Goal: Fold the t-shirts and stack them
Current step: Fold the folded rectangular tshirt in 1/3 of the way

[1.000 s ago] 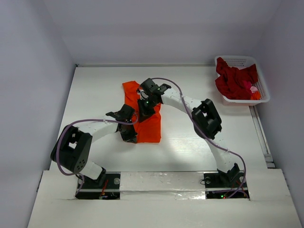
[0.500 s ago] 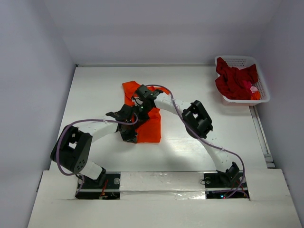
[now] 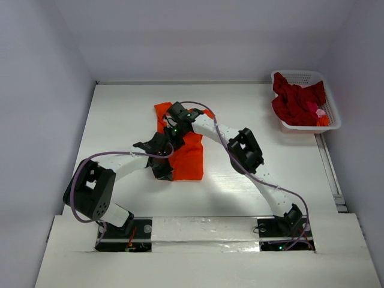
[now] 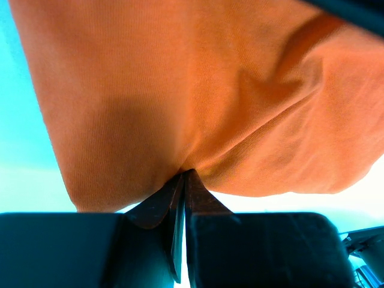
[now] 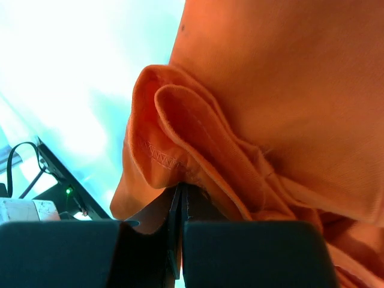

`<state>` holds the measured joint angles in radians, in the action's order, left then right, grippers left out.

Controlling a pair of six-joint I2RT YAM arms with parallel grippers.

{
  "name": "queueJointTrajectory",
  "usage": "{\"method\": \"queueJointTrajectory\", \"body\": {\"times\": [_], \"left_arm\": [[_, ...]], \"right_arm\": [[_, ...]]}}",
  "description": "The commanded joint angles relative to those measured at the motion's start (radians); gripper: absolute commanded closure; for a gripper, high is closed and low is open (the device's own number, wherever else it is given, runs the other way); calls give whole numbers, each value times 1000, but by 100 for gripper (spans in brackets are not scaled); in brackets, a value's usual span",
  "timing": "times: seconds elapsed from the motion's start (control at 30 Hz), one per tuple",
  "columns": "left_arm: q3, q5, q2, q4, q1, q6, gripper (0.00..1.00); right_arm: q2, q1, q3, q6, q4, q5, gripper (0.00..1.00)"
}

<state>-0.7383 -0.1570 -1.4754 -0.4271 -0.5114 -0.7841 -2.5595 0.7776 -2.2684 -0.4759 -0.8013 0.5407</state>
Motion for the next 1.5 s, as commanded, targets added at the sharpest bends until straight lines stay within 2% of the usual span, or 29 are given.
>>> {"method": "queueJointTrajectory", "body": {"times": [0.0, 0.67, 0.9, 1.1, 1.47], "left_arm": [[63, 45, -23, -96, -16, 13, 100], [71, 34, -16, -102, -16, 11, 100], [79, 31, -6, -104, -26, 6, 100], [71, 33, -10, -105, -26, 6, 100], [62, 34, -16, -104, -26, 2, 100]], "right_arm": [[-14, -27, -48, -4, -12, -18, 100], [-44, -192, -135, 34, -45, -56, 100], [-36, -201, -132, 33, -44, -22, 100], [129, -201, 35, 39, 8, -47, 100], [320, -103, 151, 60, -13, -77, 100]]}}
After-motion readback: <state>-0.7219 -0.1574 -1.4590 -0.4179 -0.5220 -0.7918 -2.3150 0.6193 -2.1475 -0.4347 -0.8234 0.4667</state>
